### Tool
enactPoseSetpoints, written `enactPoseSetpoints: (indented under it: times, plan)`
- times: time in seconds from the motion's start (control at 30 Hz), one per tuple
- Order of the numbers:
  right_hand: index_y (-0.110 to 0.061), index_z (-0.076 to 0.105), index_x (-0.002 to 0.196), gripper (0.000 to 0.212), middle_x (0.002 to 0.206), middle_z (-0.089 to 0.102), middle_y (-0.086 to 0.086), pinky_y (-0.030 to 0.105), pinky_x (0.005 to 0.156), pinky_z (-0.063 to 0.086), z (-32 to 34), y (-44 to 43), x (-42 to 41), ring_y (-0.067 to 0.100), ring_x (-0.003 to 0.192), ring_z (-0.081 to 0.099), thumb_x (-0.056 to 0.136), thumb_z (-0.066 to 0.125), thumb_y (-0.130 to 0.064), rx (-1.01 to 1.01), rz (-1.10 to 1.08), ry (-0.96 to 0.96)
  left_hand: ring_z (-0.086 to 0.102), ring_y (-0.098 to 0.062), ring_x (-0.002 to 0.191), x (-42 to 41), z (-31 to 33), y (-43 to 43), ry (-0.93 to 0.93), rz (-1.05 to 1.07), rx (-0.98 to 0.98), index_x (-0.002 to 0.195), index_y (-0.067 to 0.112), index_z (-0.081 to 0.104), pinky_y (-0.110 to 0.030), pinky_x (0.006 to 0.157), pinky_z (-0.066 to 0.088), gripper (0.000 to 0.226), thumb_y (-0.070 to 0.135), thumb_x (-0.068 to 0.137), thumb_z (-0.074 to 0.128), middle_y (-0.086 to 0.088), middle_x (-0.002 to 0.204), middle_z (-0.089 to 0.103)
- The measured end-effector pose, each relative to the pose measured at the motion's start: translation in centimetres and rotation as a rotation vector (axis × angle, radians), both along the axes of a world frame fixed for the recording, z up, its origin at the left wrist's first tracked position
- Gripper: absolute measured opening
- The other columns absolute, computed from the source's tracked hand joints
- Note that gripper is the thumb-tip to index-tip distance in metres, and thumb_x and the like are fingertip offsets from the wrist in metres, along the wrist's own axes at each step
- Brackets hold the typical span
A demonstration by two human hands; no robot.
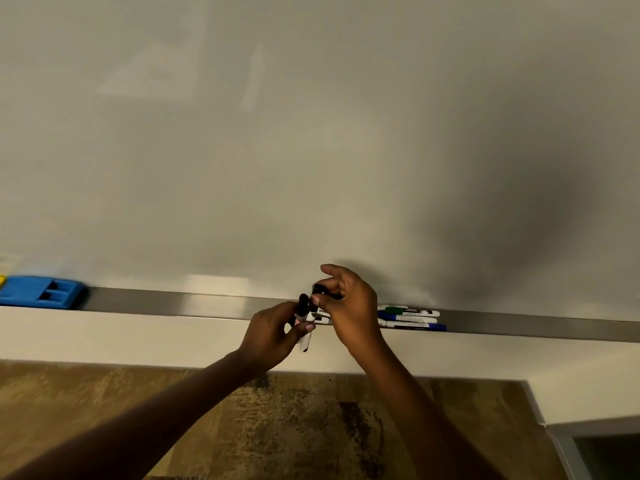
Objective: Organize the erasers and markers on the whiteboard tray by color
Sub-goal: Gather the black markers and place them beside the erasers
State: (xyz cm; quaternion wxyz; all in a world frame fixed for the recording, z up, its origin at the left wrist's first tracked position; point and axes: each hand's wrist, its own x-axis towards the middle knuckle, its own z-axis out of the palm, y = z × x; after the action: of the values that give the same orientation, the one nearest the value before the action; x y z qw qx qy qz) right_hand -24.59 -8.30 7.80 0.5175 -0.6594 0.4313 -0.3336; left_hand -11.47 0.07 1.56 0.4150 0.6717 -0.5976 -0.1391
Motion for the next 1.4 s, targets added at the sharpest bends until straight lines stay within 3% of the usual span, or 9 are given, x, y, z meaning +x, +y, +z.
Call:
enactPoseSetpoints:
  times: [0.1,0.2,0.33,0.6,0.8,0.93,1.03,1.17,1.4]
  plan:
    - [-0.034,0.065,0.104,0.049,0.085,0.073,-0.012,0.022,0.08,0.056,0.3,0.1,0.5,0.007,0.087,0.071,0.079,0.068,0.008,0.016,0.051,-0.03,0.054,0.01,0.063,-0.3,-0.1,0.1,0.097,0.046,0.021,0.098,0.015,0.066,-0.003,0.055,0.035,0.015,0.022,0.085,0.071,0.024,0.071,0.056]
    - [-0.039,0.064,0.098,0.054,0.088,0.073,-0.009,0.019,0.075,0.056,0.3,0.3,1.0,0.008,0.087,0.071,0.081,0.063,0.013,0.053,0.082,-0.071,0.056,0.008,0.063,-0.5,0.0,0.0,0.173,0.069,0.015,0.094,0.024,0.063,-0.004,0.055,0.036,0.011,0.018,0.087,0.069,0.025,0.063,0.06]
    - [-0.038,0.064,0.098,0.053,0.091,0.073,-0.007,0.022,0.082,0.056,0.4,0.4,1.3,0.01,0.091,0.071,0.083,0.062,0.013,0.069,0.1,-0.096,0.057,0.005,0.066,-0.6,0.3,-0.2,0.215,0.084,0.013,0.095,0.037,0.056,-0.006,0.056,0.038,0.024,0.018,0.088,0.068,0.035,0.08,0.063]
    - [-0.018,0.063,0.116,0.036,0.101,0.07,-0.007,0.021,0.086,0.055,-0.9,-0.6,0.7,0.006,0.097,0.068,0.086,0.065,0.002,0.072,0.122,-0.071,0.056,0.005,0.061,-0.5,0.0,-0.4,0.178,0.115,0.011,0.088,0.045,0.05,-0.007,0.053,0.037,0.028,0.022,0.089,0.067,0.037,0.072,0.06]
    - [-0.008,0.065,0.115,0.035,0.113,0.068,0.005,0.004,0.073,0.049,-5.1,-4.5,-3.2,0.01,0.086,0.062,0.084,0.064,0.007,-0.167,0.002,0.396,0.055,0.007,0.06,-0.2,-0.6,-0.6,0.191,0.114,0.028,0.083,0.047,0.05,-0.005,0.053,0.037,0.028,0.024,0.09,0.066,0.036,0.071,0.06]
    - [-0.007,0.068,0.112,0.025,0.112,0.07,0.01,0.03,0.087,0.053,-8.2,-7.0,-5.8,0.024,0.1,0.066,0.087,0.064,-0.002,-0.29,-0.046,0.685,0.054,0.008,0.06,-0.1,-1.0,-0.8,0.189,0.122,0.031,0.083,0.047,0.051,-0.005,0.052,0.036,0.028,0.025,0.09,0.066,0.036,0.07,0.059]
    - [-0.01,0.071,0.107,0.02,0.103,0.073,0.01,0.036,0.081,0.055,-9.5,-8.3,-6.4,0.028,0.092,0.069,0.088,0.066,-0.013,-0.426,-0.069,0.862,0.053,0.008,0.059,-0.1,-1.5,-0.7,0.186,0.134,0.029,0.08,0.048,0.05,-0.006,0.052,0.036,0.03,0.025,0.089,0.067,0.036,0.069,0.058]
    - [-0.013,0.07,0.089,0.01,0.091,0.072,0.007,0.034,0.074,0.056,-9.9,-9.4,-6.0,0.025,0.084,0.068,0.087,0.066,-0.021,-0.535,0.148,1.213,0.055,0.008,0.062,-0.1,-1.5,-0.5,0.188,0.124,0.029,0.084,0.049,0.051,-0.007,0.052,0.037,0.026,0.029,0.089,0.065,0.037,0.077,0.06]
    - [-0.014,0.071,0.099,0.019,0.099,0.072,0.007,0.036,0.076,0.055,-10.4,-10.1,-5.4,0.027,0.089,0.07,0.081,0.073,-0.022,-0.605,0.428,1.498,0.053,0.001,0.054,-0.6,-1.9,-0.4,0.22,0.117,0.048,0.092,0.043,0.055,-0.01,0.047,0.036,0.012,0.033,0.09,0.063,0.02,0.064,0.06]
